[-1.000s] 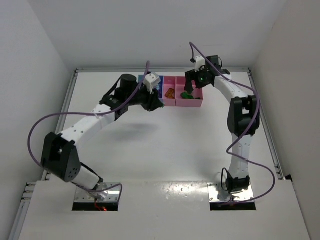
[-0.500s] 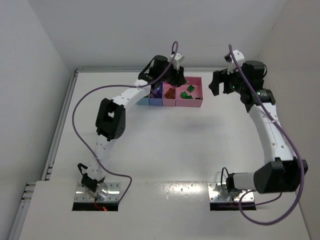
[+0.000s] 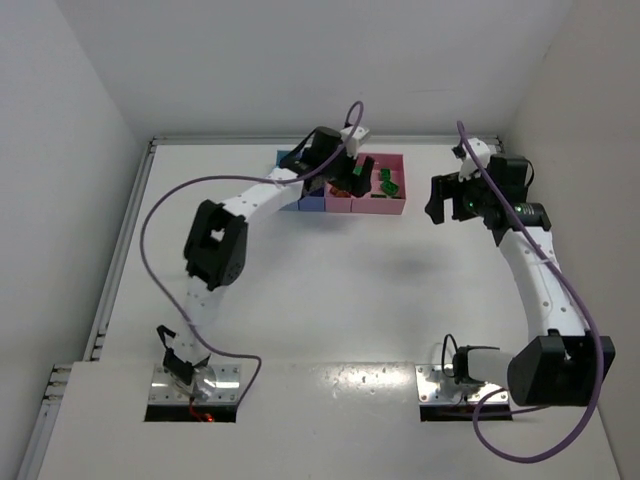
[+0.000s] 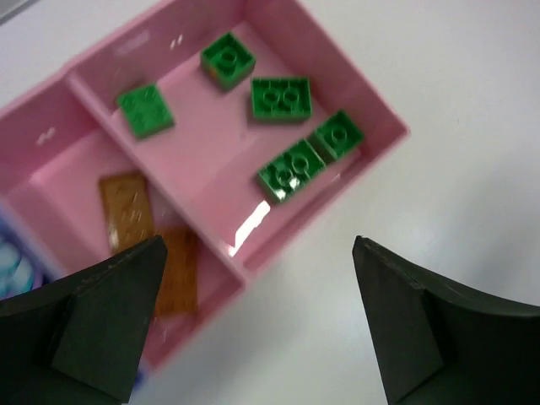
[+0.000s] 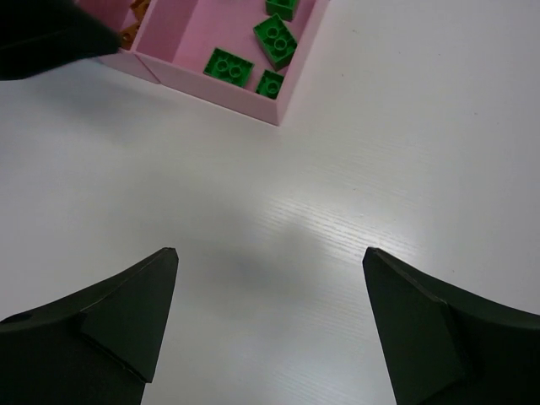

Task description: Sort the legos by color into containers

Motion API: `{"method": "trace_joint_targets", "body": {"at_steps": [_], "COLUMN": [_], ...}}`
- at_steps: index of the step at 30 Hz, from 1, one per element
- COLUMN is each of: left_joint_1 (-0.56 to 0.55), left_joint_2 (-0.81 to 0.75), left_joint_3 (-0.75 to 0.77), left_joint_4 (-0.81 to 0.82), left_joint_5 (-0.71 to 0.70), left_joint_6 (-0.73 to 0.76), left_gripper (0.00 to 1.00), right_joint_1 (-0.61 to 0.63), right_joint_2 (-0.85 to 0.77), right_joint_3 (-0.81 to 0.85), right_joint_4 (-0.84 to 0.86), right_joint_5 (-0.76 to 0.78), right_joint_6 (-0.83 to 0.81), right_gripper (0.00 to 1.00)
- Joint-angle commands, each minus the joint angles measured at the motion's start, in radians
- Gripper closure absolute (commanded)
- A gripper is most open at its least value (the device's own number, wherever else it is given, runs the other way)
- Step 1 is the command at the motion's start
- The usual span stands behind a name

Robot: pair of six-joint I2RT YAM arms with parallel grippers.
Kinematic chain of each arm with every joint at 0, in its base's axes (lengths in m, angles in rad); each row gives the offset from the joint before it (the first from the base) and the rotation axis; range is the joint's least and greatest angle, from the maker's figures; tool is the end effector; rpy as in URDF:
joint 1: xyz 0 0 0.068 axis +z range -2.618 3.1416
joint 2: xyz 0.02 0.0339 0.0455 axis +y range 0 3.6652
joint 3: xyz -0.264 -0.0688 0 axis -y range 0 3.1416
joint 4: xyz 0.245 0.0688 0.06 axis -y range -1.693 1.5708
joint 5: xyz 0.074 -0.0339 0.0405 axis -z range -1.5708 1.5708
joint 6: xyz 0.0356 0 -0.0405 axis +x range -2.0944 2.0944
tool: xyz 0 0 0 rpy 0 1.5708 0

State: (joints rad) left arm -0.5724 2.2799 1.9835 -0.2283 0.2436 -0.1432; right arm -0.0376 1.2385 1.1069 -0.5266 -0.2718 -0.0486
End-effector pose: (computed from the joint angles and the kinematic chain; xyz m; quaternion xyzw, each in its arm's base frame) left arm 0.4473 -0.2985 0.2453 0.2424 0.8272 -0.2722 0.4276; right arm 0.2705 -0.0006 0.3241 -0.0646 0.8891 0.1027 0.4414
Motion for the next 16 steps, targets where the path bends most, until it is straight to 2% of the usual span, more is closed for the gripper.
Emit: {"method": "trace_joint_targets", "body": {"at_steps": [1,3,4,5,8,11,16], "left_joint_1": [0.014,0.035,0.070,0.087,0.166,0.232,0.307], "left_joint_2": [-0.343,-0.458,-0.514,-0.610,-0.767,-0.851,-0.915], "left_joint_3": [-0.238,-0.380,-0.516,-0.578,-0.792,-0.963,-1.106], "left_joint_4": [0.000,0.000,0.000,0.000,0.000,0.016,0.061], "left_joint_5": [-0.139,-0.168,-0.168,-0.215,-0.275,-0.338,-0.363], "left_joint_6": [0.011,0.011,0.011,-0.001,-0.001,0.011,0.002], "left_gripper": [0.01,0.01,0.01,0.01,0.01,0.01,0.01], "right_joint_1": [-0.027,-0.027,-0.039,-0.053,-0.082,-0.110,-0.145], "right_joint_2": [-0.031,-0.018,-0.007,0.005,0.056,0.096,0.147], "right_joint_3": [-0.053,-0.093,-0.105,-0.128,-0.182,-0.228,-0.239], "right_joint_4": [0.118,0.180,0.197,0.214,0.287,0.352,0.372], "right_joint_5": [-0.033,-0.046,-0.046,-0.046,-0.046,-0.046,-0.066], "right_joint_6": [0.027,0.038,0.055,0.065,0.075,0.084,0.062], "right_gripper": [0.09,0.09,0.09,0.09,0.09,0.09,0.09]}}
